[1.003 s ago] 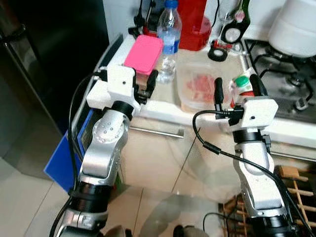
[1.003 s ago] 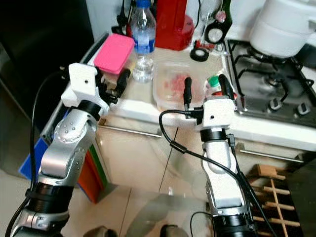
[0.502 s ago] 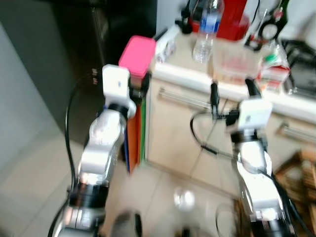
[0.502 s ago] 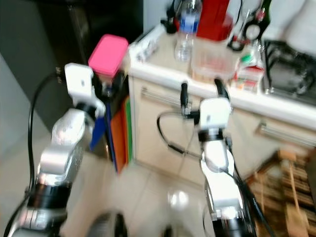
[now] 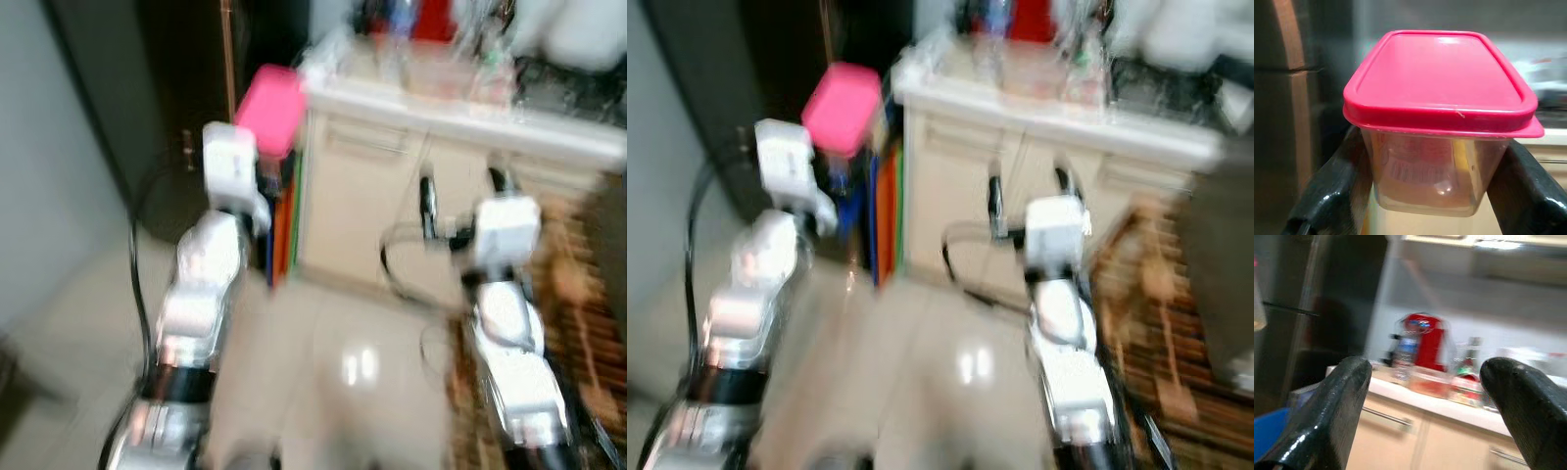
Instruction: Restocking fridge
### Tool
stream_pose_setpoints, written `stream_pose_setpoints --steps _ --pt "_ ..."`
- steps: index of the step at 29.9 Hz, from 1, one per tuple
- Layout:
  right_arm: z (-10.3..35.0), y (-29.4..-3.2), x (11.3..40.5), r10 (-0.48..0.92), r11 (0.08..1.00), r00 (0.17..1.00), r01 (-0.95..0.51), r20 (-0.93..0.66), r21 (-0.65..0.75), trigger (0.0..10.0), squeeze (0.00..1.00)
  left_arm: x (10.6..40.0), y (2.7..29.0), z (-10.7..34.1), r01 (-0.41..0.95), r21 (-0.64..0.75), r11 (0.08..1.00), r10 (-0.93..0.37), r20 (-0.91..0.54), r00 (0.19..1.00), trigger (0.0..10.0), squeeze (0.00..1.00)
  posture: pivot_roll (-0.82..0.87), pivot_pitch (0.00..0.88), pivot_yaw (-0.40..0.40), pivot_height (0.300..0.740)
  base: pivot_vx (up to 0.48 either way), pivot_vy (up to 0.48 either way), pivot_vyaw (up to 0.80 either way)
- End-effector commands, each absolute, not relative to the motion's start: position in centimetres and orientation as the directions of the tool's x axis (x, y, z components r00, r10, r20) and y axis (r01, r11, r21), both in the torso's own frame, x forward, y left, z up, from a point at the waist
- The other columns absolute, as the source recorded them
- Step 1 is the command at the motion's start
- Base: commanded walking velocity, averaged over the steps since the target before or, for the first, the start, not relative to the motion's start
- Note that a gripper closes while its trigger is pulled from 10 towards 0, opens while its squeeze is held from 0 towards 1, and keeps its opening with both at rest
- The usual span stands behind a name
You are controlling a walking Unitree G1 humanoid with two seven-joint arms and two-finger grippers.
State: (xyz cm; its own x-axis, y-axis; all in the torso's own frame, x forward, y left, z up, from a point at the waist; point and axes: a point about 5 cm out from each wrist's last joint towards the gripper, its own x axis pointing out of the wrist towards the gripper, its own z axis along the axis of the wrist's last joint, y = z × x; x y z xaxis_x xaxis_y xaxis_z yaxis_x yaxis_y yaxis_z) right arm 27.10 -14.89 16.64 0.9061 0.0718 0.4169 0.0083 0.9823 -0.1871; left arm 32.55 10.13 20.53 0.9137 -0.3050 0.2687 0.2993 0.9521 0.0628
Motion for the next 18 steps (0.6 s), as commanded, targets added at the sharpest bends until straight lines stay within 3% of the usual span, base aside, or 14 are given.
stream_pose_setpoints --steps 1,8,14,18 --pt "16.9 -14.9 27.3 0.078 0.98 0.906 0.008 0.417 -0.201 10.0 0.0 32.6 9.9 20.7 0.313 0.07 0.947 -0.32 0.278 0.906 10.0 0.0 -0.06 0.0 -0.023 0.74 0.0 0.0 0.0" --pt "16.6 -14.9 27.3 0.086 0.977 0.908 0.004 0.409 -0.215 10.0 0.0 32.6 9.8 20.4 0.313 0.059 0.948 -0.317 0.283 0.905 10.0 0.0 -0.07 0.0 -0.023 0.74 0.0 0.0 -0.6" --pt "16.4 -14.9 27.1 0.094 0.974 0.909 0.001 0.407 -0.227 10.0 0.0 32.5 9.6 20.1 0.326 0.12 0.938 -0.347 0.264 0.9 10.0 0.0 -0.07 0.0 -0.026 0.74 0.0 0.0 0.0" --pt "16.4 -15.1 27.2 0.094 0.973 0.911 0.002 0.402 -0.231 10.0 0.0 32.3 9.3 19.6 0.304 0.073 0.95 -0.312 0.257 0.915 10.0 0.0 -0.08 0.0 -0.024 0.74 0.0 -0.452 0.0"
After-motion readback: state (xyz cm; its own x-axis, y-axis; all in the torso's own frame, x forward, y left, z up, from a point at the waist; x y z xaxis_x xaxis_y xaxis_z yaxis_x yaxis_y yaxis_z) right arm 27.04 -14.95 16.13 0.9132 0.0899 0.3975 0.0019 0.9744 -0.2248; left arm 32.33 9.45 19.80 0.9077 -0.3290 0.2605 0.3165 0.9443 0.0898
